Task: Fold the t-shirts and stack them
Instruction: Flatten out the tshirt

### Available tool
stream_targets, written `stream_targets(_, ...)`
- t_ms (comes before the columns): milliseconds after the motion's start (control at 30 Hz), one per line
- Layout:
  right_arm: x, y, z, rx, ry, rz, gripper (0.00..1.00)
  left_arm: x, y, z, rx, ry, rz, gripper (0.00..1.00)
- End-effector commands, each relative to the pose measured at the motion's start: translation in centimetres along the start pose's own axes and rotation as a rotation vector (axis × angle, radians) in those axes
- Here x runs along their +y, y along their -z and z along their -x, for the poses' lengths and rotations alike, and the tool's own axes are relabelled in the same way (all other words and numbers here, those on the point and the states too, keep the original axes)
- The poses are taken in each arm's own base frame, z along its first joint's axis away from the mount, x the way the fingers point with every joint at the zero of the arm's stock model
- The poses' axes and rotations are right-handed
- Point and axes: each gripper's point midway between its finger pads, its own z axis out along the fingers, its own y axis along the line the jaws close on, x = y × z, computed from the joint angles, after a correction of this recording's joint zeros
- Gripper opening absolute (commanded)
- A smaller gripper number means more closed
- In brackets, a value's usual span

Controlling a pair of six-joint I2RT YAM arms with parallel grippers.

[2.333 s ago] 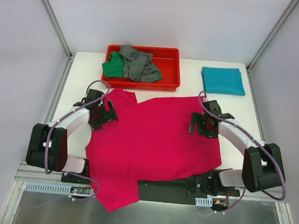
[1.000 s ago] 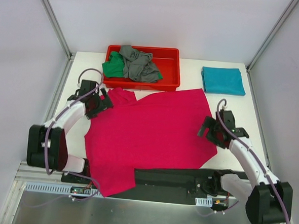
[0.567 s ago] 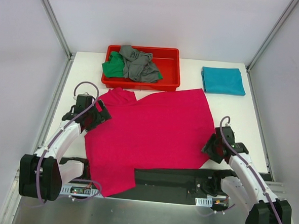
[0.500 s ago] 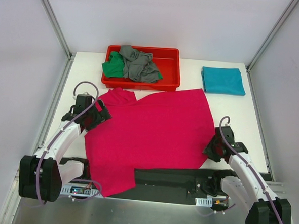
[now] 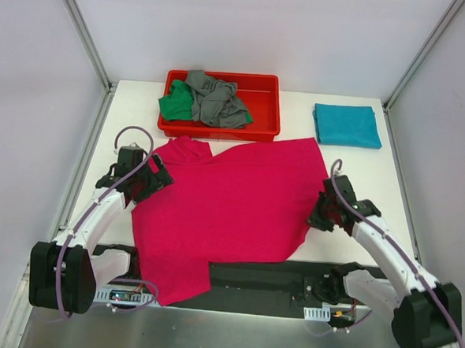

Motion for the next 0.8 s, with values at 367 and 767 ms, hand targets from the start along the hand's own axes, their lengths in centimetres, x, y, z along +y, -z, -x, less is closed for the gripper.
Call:
stream_targets(367, 12.6, -5.3, 4.1, 0.057, 0.337, 0.036, 0.44, 0.4, 0.1, 0.3, -0.029, -0.014, 0.016, 0.99)
stream_targets(767, 5.8, -3.1, 3.2, -0.004, 0.289, -0.075, 0.57, 0.4, -0.4, 0.0, -0.001, -0.008, 0.023, 0.99)
